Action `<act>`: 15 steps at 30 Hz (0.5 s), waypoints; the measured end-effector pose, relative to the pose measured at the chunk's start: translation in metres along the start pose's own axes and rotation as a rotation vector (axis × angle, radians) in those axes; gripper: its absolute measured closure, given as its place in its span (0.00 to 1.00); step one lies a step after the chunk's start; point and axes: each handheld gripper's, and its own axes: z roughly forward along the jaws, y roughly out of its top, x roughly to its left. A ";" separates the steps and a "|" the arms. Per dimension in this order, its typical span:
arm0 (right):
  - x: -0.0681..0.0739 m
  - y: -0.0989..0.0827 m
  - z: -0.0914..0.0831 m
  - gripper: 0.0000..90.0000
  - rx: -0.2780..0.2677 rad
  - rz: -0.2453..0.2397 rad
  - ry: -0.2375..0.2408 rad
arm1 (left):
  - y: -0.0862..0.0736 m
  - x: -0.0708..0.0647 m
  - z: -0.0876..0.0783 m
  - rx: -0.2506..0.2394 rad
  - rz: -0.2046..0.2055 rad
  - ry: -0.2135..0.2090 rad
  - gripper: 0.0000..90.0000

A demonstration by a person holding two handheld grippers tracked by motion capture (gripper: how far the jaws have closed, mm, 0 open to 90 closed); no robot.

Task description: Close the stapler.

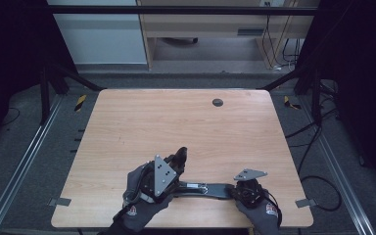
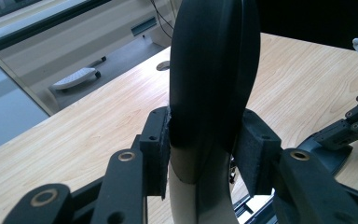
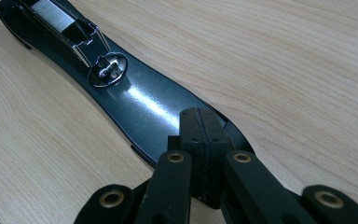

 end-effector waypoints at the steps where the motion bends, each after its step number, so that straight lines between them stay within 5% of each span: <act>1: 0.000 0.000 0.000 1.00 0.000 0.001 0.000 | 0.000 -0.001 0.001 0.001 0.009 0.002 0.65; 15: 0.000 0.000 0.000 1.00 0.000 -0.003 0.002 | 0.005 -0.021 0.011 0.009 0.095 0.020 0.65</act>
